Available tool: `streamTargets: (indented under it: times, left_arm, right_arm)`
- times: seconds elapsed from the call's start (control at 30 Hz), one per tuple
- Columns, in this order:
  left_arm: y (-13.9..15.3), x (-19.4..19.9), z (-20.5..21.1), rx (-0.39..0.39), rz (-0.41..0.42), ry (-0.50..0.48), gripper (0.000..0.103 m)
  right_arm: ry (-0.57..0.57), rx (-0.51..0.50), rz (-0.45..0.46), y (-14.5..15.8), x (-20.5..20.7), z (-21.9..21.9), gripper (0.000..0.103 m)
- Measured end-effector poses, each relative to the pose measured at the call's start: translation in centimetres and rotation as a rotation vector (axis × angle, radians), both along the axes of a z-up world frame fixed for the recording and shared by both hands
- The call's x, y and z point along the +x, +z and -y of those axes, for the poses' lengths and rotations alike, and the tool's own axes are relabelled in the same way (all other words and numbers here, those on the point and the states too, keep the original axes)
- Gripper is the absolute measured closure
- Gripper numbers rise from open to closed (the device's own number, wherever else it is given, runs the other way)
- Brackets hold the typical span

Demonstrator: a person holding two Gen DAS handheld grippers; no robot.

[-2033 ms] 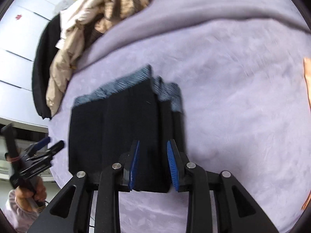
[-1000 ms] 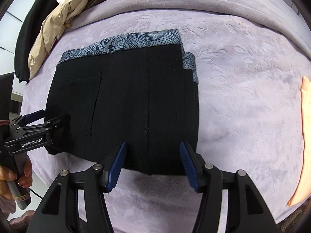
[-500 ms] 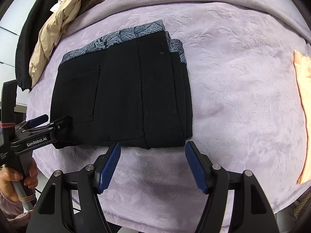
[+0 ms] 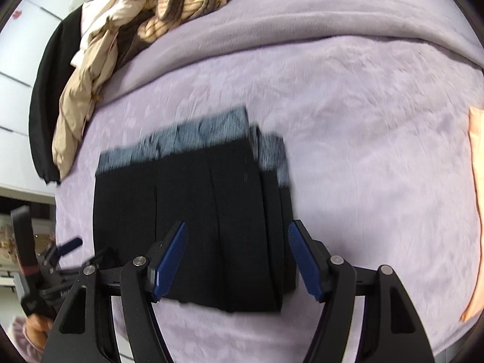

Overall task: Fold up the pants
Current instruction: 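Press the folded trousers flat with both grippers open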

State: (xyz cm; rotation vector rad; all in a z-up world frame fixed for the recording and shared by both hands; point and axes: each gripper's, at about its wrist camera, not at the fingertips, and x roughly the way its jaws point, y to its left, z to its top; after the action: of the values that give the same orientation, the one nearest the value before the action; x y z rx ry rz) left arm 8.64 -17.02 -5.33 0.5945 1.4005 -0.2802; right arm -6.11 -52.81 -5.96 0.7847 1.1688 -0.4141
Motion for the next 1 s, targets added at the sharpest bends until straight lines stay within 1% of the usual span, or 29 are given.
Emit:
streamTargets:
  times: [0.07,0.13,0.17,0.2,0.23,0.27,0.33,0.4,0.47,0.6,0.67,0.8,0.83,0.9,0.97,1.0]
  left_arm:
    - [0.2,0.2,-0.2,-0.004,0.002,0.014,0.0]
    - [0.4,0.0,-0.5,0.002,0.007,0.018,0.0]
    - [0.5,-0.2,-0.7,0.007,0.008,0.021,0.0]
    - [0.5,-0.3,-0.9,0.008,0.006,0.026,0.0]
    - [0.5,-0.4,-1.1,0.005,0.003,0.033,0.0]
    - [0.5,-0.5,-1.3,0.005,0.0,0.038,0.0]
    - [0.3,-0.6,-1.6,0.015,-0.005,0.046,0.0]
    - [-0.1,-0.3,-1.7,0.024,-0.014,0.054,0.0]
    - [-0.4,-0.2,-1.9,0.016,-0.02,0.074,0.0]
    - [-0.2,-0.4,-1.3,0.023,-0.014,0.057,0.0]
    - [0.0,-0.3,-1.0,0.01,-0.016,0.053,0.0]
    - [0.3,-0.4,-0.4,-0.017,-0.019,0.04,0.0]
    - [0.1,-0.5,-0.4,-0.019,-0.024,0.039,0.0]
    - [-0.2,-0.6,-0.4,-0.018,-0.036,0.042,0.0]
    - [-0.3,-0.7,-0.5,-0.016,-0.04,0.046,0.0]
    - [-0.3,-0.8,-0.5,-0.015,-0.041,0.049,0.0]
  right_arm:
    - [-0.025,0.024,0.019,-0.7,1.2,1.5,0.031]
    - [-0.025,0.065,0.04,-1.4,2.6,2.8,0.033]
    - [-0.014,0.086,0.036,-2.1,3.3,3.1,0.038]
    - [-0.007,0.092,0.025,-2.5,3.7,3.1,0.048]
    - [0.0,0.091,0.012,-2.7,3.9,3.0,0.08]
    - [0.004,0.077,0.0,-2.8,4.0,3.1,0.087]
    - [0.005,0.082,0.005,-3.0,3.6,3.3,0.088]
    - [0.001,0.089,-0.013,-3.4,2.9,3.5,0.089]
    - [0.0,0.09,-0.013,-3.5,2.5,3.6,0.089]
    - [0.048,0.058,-0.043,-3.4,2.2,2.7,0.089]
    - [0.065,0.056,-0.052,-3.1,1.7,2.2,0.088]
    - [0.063,0.017,-0.068,-1.8,0.1,1.0,0.087]
    - [0.064,0.006,-0.066,-1.3,-0.2,0.6,0.085]
    - [0.071,-0.018,-0.055,-0.3,-0.6,-0.4,0.077]
    - [0.09,-0.04,-0.025,0.7,-0.9,-1.8,0.064]
    - [0.1,-0.045,-0.011,1.0,-0.9,-2.3,0.061]
